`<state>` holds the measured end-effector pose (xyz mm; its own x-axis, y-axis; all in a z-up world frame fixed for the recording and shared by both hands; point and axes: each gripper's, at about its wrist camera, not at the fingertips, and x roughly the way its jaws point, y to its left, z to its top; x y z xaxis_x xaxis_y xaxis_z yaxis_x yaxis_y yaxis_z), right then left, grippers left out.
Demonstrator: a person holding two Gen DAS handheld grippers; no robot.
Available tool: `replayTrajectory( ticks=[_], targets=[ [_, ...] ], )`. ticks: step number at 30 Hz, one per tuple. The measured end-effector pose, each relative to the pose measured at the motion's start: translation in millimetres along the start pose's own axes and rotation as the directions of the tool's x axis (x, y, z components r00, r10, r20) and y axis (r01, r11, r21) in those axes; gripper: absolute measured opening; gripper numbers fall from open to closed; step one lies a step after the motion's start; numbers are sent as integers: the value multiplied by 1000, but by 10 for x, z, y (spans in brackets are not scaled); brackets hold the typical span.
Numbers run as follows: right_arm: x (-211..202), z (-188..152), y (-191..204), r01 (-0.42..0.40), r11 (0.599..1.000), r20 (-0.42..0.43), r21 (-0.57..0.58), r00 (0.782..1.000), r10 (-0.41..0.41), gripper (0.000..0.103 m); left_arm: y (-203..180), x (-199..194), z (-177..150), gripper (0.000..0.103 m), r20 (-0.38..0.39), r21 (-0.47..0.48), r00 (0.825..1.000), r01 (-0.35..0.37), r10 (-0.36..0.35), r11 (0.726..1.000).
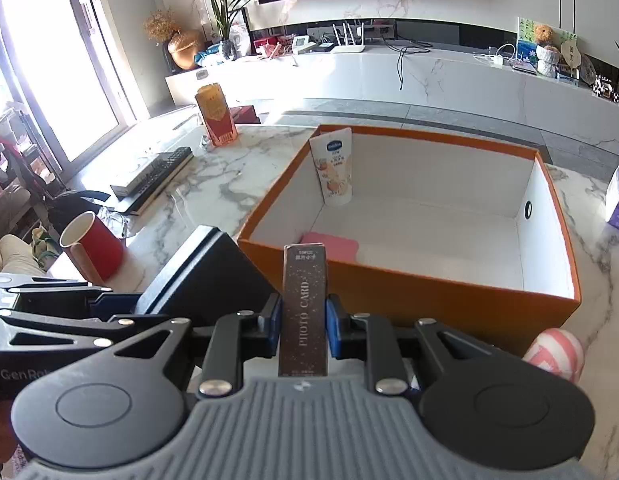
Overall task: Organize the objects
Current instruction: 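Lift both held boxes and carry them over the orange box, then lower the photo-card box into the box with the right gripper and open it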
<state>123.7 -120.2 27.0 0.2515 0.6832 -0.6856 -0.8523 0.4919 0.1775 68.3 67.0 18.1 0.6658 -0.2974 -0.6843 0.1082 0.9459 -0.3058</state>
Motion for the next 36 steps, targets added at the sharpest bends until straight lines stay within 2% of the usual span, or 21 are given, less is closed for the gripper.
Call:
replayTrajectory(
  ticks=[7,13,19,26,32,36],
  targets=[
    [-260,353,-61,-16,999,68,-34,998,18,24,82,-76,354,38,41,14,999,14,-14,1000],
    [-98,735,-257,5,999,51,-42,999,-3,24,217,110,703,38,41,14,999,-4,3,1000],
    [429,1006,-529,-6,999,-17,54,1000,7,24,302,464,950,38,17,11,999,-33,33,999],
    [1180,1108,-836,-23,978,-101,207,994,45,24,341,805,1088,38,-3,67,998,-66,67,996],
    [1716,1127,-1060,-79,916,-139,393,980,144,24,370,909,1129,39,-6,82,998,-60,61,995],
    [1978,1097,-1088,-131,868,-157,479,960,231,24,394,911,1143,39,3,72,999,-51,51,996]
  ],
)
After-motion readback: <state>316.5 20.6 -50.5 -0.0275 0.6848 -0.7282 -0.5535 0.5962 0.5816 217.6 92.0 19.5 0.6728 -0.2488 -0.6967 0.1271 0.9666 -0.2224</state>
